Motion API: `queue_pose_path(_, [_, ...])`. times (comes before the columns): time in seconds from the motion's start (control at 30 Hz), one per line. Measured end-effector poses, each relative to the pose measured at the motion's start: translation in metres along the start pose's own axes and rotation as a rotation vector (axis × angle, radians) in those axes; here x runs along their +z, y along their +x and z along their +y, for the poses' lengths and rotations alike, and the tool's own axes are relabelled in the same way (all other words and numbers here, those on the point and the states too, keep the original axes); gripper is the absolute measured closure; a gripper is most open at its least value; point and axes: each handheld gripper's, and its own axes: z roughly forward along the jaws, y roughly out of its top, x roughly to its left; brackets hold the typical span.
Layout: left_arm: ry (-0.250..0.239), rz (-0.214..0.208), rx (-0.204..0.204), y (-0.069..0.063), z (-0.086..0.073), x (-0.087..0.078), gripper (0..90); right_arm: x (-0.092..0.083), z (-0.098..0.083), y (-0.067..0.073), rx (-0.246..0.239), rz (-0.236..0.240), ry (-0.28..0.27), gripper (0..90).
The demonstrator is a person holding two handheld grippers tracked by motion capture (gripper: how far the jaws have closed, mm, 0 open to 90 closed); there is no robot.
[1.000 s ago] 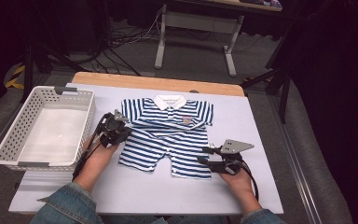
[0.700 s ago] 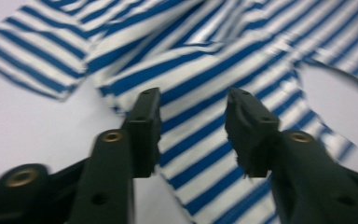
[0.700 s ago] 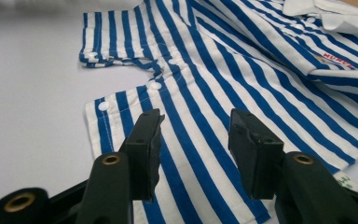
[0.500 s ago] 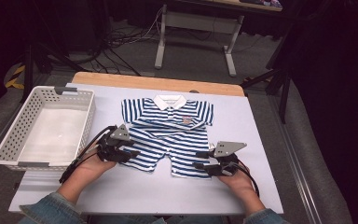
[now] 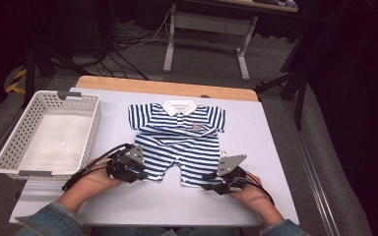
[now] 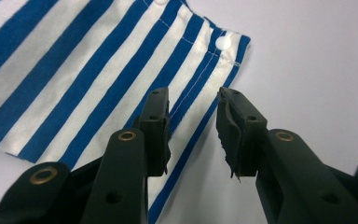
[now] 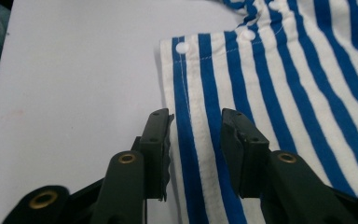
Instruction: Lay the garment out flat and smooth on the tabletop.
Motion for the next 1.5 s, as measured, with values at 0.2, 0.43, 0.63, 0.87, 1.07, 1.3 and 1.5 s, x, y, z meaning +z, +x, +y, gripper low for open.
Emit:
queue_pose_path(0.2, [0.007, 0.029, 0.014, -0.002, 0.0, 0.006, 70.3, 0.002, -0.001, 0.0, -0.014, -0.013, 0.007, 72.0])
queue_pose_path(0.43, [0.03, 0.079, 0.022, -0.009, 0.004, 0.005, 87.4, 0.002, 0.001, 0.003, -0.022, -0.05, 0.017, 87.5])
queue_pose_path(0.63, [0.015, -0.017, 0.042, -0.033, 0.002, -0.002, 87.6, -0.008, 0.001, 0.015, -0.012, 0.014, 0.012, 87.6])
queue_pose_path(0.87, [0.012, -0.078, 0.064, -0.057, -0.003, -0.006, 87.5, -0.014, 0.005, 0.039, -0.04, 0.089, 0.017, 87.6])
queue_pose_path(1.07, [0.018, -0.115, 0.06, -0.066, -0.009, -0.005, 87.4, -0.014, 0.003, 0.051, -0.05, 0.118, 0.037, 87.6])
queue_pose_path(1.3, [0.019, -0.149, 0.048, -0.07, -0.013, -0.005, 87.1, -0.013, 0.0, 0.058, -0.043, 0.158, 0.046, 87.6])
queue_pose_path(1.5, [-0.042, -0.174, -0.003, -0.063, -0.013, -0.008, 80.5, -0.017, 0.0, 0.054, -0.033, 0.174, -0.011, 68.9])
